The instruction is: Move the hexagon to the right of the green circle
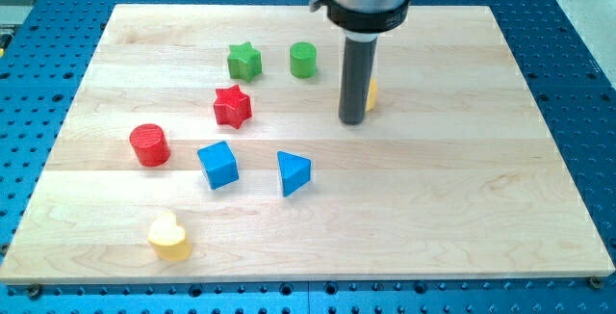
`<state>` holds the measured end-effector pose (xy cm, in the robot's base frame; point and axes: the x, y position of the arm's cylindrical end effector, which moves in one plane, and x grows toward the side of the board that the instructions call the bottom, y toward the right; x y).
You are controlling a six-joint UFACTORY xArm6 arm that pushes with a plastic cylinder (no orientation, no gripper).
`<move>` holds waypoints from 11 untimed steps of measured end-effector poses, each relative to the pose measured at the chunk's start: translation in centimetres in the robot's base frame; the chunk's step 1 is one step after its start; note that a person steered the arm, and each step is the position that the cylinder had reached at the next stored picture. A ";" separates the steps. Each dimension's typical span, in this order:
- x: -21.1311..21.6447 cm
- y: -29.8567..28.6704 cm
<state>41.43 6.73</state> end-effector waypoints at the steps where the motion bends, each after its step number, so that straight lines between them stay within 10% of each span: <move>1: 0.3 -0.1; 2: 3.7 0.9; 5: -4.5 3.5; 8: 1.5 0.5; 11: -6.0 0.3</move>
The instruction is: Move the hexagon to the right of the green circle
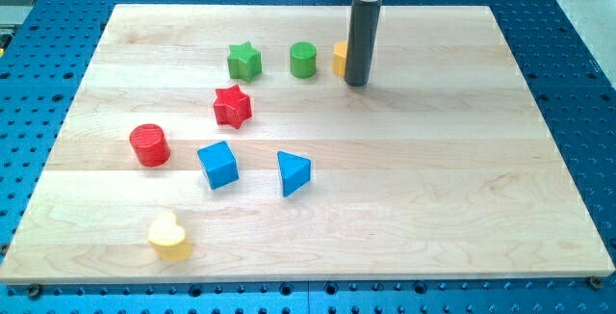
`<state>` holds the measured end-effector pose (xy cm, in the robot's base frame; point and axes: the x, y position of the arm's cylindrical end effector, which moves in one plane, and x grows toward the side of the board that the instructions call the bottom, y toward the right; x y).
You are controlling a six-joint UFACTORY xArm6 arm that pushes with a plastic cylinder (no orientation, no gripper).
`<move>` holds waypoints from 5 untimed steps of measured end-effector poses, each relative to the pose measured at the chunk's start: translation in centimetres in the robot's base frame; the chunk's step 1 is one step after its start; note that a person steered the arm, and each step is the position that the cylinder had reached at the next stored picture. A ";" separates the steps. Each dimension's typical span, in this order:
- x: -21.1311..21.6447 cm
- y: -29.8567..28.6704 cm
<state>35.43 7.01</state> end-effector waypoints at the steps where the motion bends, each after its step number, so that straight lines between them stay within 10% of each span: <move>1: 0.9 0.0; 5: 24.7 0.3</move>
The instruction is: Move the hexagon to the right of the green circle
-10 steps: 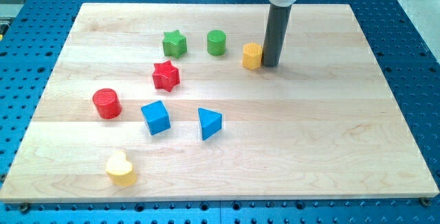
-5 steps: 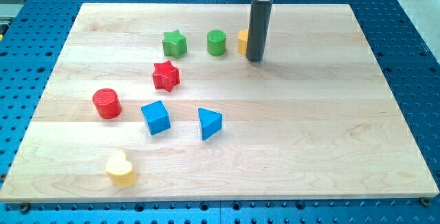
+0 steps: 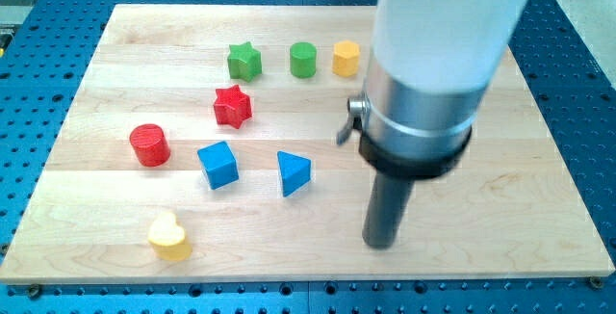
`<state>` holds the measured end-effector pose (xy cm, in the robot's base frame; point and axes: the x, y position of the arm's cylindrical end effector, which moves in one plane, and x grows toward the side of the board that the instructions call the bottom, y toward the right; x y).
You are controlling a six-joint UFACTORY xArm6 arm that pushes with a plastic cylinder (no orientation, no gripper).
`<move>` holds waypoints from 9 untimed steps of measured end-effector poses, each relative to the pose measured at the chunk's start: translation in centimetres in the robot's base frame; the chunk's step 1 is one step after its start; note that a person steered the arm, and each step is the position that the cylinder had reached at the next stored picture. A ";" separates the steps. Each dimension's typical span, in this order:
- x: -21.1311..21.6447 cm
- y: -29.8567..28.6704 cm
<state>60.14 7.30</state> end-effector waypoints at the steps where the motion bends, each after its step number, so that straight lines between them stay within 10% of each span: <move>1: 0.6 -2.4; 6: -8.1 -15.0; 9: -4.1 -17.0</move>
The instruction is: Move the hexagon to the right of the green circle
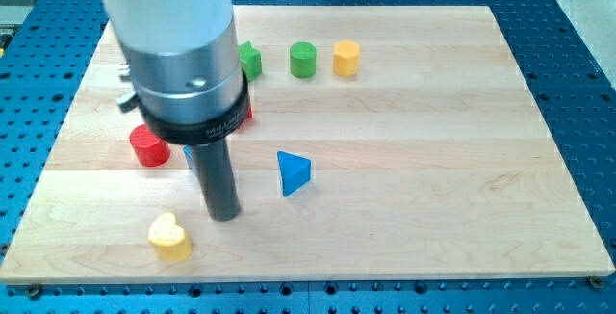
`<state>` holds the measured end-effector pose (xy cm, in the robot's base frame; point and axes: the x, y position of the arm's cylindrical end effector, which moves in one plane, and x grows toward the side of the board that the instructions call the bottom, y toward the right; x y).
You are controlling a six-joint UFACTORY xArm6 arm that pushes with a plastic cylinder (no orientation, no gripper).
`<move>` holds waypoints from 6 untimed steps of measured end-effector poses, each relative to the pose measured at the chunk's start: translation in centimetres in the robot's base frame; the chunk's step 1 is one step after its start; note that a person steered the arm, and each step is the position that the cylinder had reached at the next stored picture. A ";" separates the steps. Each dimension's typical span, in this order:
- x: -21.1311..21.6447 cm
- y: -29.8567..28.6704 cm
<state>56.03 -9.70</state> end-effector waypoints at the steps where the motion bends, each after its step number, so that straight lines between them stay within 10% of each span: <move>1: -1.0 -2.8; 6: -12.3 -6.2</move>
<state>43.71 -15.90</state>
